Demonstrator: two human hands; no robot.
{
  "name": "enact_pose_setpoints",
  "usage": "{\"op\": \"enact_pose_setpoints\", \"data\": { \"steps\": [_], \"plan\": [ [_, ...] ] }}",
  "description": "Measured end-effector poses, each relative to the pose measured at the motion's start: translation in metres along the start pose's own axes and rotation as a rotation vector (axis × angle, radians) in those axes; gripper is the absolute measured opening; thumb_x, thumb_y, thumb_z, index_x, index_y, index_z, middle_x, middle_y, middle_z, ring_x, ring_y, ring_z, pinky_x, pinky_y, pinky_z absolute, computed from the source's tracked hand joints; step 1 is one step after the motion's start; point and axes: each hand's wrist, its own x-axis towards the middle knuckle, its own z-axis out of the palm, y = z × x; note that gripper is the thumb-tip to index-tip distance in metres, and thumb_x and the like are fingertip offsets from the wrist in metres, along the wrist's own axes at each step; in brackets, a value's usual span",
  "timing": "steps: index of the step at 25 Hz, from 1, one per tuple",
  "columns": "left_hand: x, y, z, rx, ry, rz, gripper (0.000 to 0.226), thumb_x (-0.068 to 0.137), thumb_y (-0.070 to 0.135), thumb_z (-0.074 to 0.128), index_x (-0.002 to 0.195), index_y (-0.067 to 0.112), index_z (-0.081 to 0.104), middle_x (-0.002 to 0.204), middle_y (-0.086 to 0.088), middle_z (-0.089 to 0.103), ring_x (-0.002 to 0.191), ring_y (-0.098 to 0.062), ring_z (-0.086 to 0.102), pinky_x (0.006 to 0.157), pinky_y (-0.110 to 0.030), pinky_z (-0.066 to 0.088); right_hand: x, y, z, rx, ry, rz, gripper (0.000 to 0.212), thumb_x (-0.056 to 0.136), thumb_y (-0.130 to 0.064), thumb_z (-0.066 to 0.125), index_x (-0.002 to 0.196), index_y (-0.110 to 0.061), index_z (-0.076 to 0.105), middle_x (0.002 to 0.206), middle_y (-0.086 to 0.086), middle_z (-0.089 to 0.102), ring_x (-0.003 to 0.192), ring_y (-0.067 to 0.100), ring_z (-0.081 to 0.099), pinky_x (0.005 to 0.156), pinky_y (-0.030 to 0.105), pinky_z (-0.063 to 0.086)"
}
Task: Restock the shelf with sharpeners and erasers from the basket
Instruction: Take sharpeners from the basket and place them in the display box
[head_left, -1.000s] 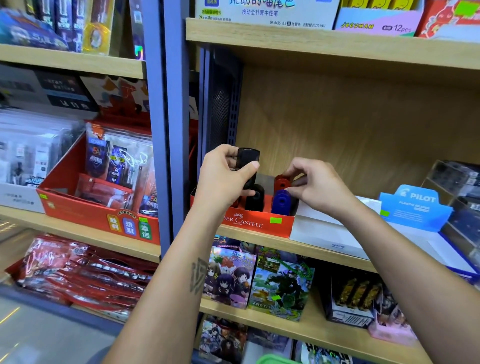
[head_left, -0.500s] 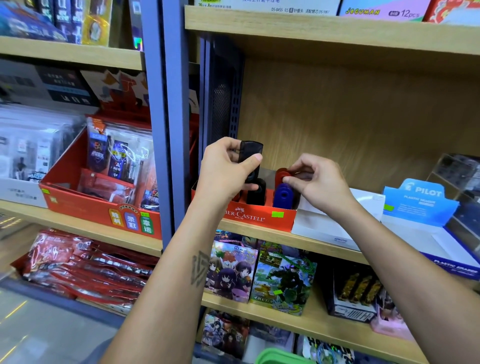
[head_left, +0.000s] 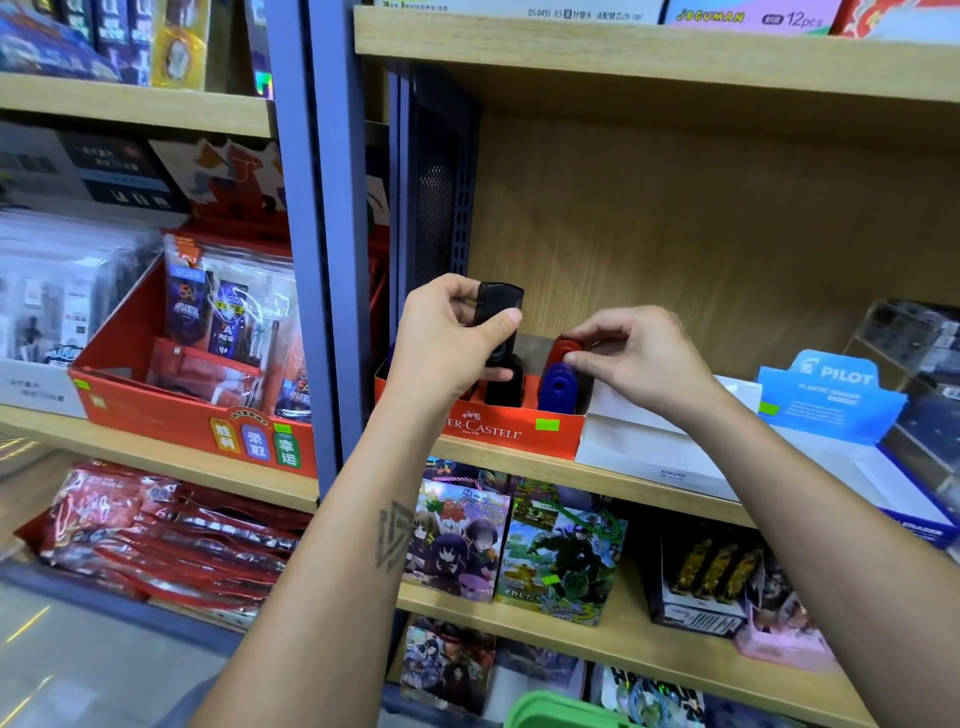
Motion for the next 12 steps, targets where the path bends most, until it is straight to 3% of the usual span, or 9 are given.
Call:
{"op": "enact_pose_setpoints", "data": {
  "steps": [12],
  "plan": [
    [0.0,-0.002,0.001,0.04,-0.012,0.004,0.022,0.086,0.011,0.076,0.104,0.012,0.064,0.096,-0.02,0.068,0.087,-0.026,0.072,0.06,-0.042,0.062,0.013,-0.01,-0.011,-0.197,-0.146,-0.097,0.01,0.082,-0.013,0.077,0.088,-0.021,0.074,0.086,-0.006,0.072,0.087,0.011,0.066,0.083,0.037,0.056]
  ]
}}
